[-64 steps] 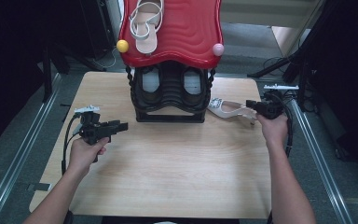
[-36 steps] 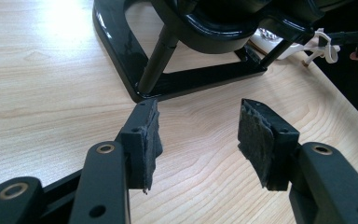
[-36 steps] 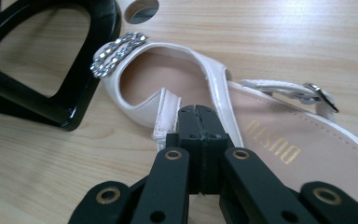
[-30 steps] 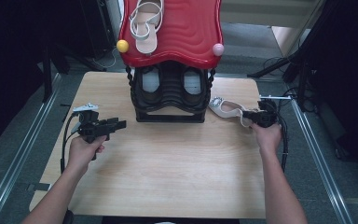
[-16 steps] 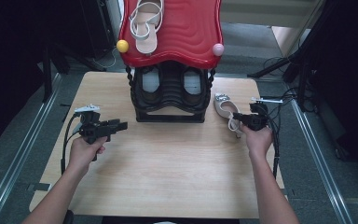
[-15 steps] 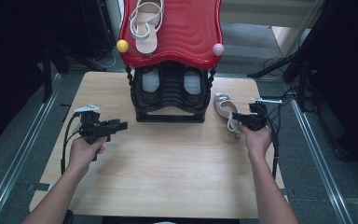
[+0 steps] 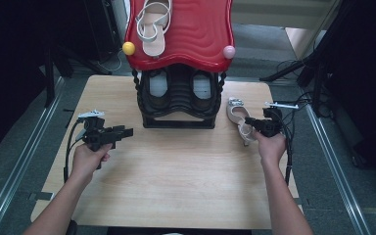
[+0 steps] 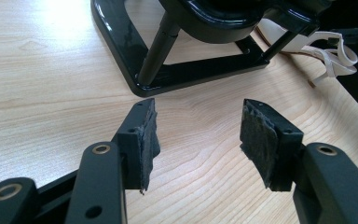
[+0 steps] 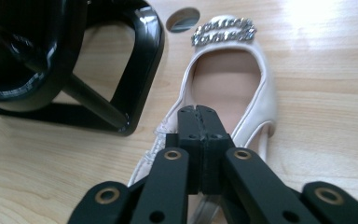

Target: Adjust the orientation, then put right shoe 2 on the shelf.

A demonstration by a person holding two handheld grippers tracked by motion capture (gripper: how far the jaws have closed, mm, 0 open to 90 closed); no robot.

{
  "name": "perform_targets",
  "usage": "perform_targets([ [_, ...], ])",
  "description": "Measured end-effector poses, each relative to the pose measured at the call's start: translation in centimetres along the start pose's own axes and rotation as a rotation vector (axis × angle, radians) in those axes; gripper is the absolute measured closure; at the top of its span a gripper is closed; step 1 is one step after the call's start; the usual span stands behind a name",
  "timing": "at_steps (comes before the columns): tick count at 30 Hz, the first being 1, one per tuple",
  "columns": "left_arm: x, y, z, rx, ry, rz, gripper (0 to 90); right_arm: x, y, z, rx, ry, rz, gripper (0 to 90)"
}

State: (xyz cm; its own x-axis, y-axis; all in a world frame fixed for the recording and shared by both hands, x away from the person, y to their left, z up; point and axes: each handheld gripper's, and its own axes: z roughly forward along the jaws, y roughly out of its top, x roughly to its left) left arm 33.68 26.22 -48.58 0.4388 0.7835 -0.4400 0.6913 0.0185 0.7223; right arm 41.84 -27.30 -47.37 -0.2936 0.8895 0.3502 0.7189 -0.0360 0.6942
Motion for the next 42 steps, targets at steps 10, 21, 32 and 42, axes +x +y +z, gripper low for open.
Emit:
perform_targets([
  [10, -0.1, -0.1, 0.1, 0.011, -0.004, -0.006, 44.4, 0.7, 2.3, -1.3, -0.037, -0.015, -0.002, 84.1],
  [21, -0.1, -0.2, 0.0, 0.001, -0.006, -0.009, 44.4, 2.1, 2.1, 1.5, 0.026, -0.028, -0.017, 76.3],
  [32, 0.0, -0.2, -0.1, -0.003, -0.007, -0.014, 44.0, 2.0, 0.7, 3.7, 0.030, -0.061, -0.003, 76.0],
  [42, -0.1, -0.2, -0.1, -0.004, -0.010, -0.015, 44.0, 1.7, -0.1, 4.3, 0.032, -0.081, -0.023, 82.2],
])
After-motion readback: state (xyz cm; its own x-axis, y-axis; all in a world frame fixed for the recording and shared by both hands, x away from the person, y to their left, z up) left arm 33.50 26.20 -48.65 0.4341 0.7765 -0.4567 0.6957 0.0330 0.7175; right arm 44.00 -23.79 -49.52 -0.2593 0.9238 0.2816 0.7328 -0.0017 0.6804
